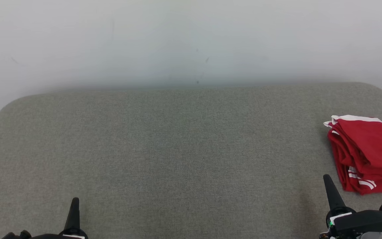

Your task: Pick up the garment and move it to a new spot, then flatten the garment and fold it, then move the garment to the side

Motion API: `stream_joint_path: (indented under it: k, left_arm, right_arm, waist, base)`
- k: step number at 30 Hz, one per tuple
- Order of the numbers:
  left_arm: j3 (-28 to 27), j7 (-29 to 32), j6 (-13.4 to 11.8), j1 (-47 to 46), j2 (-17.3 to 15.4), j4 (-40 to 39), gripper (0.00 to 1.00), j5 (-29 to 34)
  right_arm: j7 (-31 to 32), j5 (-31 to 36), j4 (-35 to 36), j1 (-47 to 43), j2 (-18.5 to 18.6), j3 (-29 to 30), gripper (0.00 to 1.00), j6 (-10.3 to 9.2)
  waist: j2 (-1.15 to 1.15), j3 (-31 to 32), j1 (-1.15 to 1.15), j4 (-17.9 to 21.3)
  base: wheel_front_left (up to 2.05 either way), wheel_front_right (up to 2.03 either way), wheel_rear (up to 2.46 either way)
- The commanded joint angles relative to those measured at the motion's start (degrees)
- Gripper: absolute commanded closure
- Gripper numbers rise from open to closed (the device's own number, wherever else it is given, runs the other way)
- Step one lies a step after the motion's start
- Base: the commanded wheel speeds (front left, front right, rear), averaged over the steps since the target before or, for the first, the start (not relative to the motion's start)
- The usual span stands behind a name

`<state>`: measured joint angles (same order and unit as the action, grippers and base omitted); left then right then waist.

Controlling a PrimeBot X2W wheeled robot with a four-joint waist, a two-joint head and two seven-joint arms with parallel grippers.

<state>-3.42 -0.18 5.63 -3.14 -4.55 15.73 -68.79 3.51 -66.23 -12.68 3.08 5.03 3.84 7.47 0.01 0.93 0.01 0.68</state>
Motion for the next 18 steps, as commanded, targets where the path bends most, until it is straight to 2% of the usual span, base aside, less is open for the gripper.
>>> stream_joint_path:
  k: [1, 18]
  left_arm:
    - [-0.34, 0.40, 0.48, -1.35, 0.00, -0.75, 1.00, -1.65]
    - [-1.47, 2.82, 0.98, -2.17, 0.66, -1.17, 1.00, -9.88]
  right_arm:
    - [0.15, -1.70, 0.32, 0.99, -0.07, 0.35, 1.00, 0.03]
    - [1.28, -10.89, -0.30, 1.92, -0.90, 1.27, 1.00, 0.03]
  waist:
    - [-0.01, -0.03, -0.01, -0.02]
    - [-0.01, -0.37, -0.01, -0.23]
  base:
    - [0.00, 0.00, 0.00]
    - [0.00, 0.00, 0.00]
